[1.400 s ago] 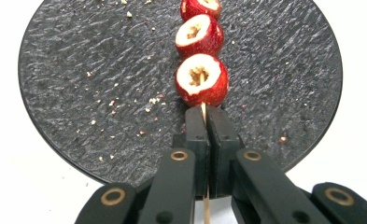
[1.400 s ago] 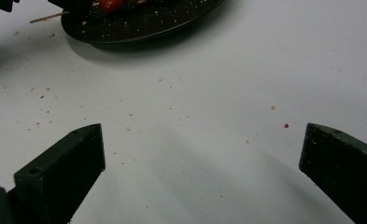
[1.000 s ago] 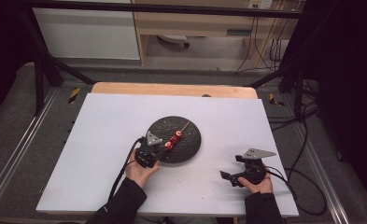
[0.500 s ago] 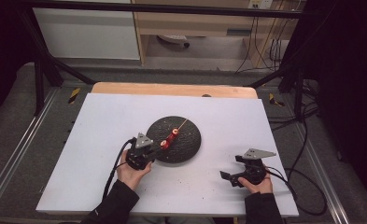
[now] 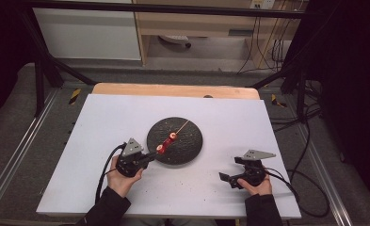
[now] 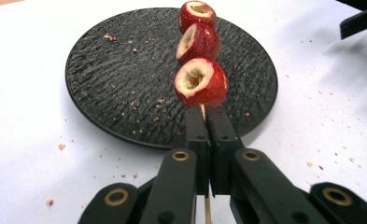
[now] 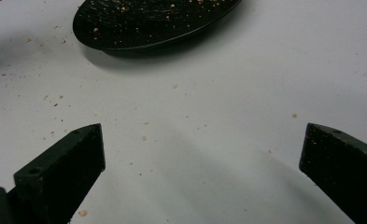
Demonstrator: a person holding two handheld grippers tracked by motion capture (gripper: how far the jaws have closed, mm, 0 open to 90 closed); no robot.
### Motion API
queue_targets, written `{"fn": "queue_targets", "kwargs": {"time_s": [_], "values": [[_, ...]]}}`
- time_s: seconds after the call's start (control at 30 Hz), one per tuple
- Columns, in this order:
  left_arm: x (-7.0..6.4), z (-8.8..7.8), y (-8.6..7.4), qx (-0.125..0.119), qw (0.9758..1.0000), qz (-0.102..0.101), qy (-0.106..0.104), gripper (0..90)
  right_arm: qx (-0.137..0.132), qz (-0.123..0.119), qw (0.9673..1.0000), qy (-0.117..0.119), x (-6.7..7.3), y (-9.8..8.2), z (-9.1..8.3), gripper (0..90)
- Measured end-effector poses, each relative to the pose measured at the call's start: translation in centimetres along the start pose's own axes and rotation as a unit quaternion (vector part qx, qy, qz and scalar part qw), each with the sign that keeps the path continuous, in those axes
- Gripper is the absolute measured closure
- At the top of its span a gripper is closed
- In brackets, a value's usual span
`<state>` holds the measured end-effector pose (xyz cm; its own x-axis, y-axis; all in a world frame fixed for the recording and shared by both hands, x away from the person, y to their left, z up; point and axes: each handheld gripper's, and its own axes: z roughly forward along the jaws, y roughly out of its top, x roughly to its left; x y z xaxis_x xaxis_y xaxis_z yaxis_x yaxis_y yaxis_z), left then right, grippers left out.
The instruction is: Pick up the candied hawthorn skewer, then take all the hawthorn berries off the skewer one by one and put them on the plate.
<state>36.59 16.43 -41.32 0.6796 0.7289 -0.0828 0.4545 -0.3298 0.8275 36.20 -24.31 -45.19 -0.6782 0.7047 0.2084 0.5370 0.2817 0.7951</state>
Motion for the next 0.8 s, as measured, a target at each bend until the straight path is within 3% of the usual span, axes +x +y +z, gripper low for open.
{"fn": "queue_targets", "kwargs": {"time_s": [0.33, 0.8], "values": [[0.1, -1.7, -1.5, -0.014, 0.9996, 0.015, -0.017, 88.2, -0.004, 0.003, 1.0000, 0.005, 0.8, 0.5, 0.6, 0.8], [0.5, -2.9, -3.2, -0.032, 0.9987, 0.009, -0.038, 88.2, -0.019, 0.004, 0.9996, 0.019, 2.4, 2.0, 1.8, 0.7]]}}
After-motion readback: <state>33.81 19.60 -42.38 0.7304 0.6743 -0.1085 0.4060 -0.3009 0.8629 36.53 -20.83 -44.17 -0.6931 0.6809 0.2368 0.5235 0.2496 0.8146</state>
